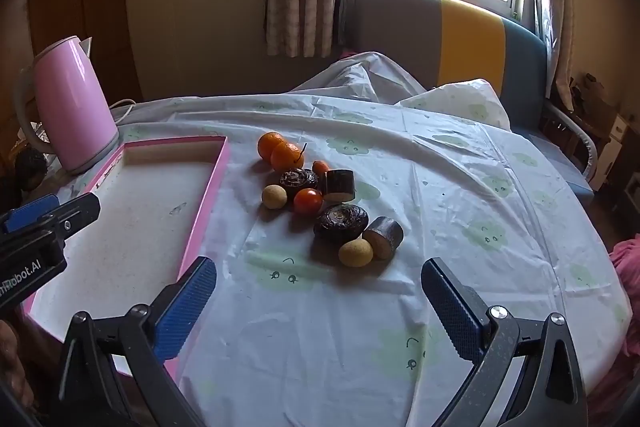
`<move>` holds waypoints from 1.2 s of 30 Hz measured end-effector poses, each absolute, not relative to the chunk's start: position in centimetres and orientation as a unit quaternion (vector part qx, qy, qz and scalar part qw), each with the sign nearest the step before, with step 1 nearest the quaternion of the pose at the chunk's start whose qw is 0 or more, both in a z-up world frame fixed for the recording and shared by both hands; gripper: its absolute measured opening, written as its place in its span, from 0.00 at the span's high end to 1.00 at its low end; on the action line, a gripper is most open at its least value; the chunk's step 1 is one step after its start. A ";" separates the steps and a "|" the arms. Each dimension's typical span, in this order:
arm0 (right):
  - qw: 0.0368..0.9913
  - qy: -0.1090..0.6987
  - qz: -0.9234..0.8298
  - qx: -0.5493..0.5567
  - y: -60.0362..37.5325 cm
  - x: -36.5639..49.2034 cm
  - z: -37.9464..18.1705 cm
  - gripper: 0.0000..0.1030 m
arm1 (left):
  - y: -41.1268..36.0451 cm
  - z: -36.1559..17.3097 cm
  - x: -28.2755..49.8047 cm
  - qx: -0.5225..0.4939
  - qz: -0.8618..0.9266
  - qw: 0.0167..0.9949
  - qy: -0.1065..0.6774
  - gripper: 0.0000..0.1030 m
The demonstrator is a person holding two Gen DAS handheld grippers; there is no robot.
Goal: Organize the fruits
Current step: 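Move both tools toward the pile of fruit beside the pink tray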
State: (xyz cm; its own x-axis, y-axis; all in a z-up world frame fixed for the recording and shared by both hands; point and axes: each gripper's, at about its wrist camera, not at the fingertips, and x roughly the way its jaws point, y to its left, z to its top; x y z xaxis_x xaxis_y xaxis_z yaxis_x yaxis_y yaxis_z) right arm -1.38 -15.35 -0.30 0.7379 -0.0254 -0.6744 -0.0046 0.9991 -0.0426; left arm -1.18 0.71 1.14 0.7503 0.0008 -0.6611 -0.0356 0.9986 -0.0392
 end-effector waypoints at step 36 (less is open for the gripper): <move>0.926 0.376 0.000 -0.009 -20.1 -0.3 -2.1 0.00 | -2.2 -0.1 0.5 -0.003 -0.028 0.922 0.386 0.37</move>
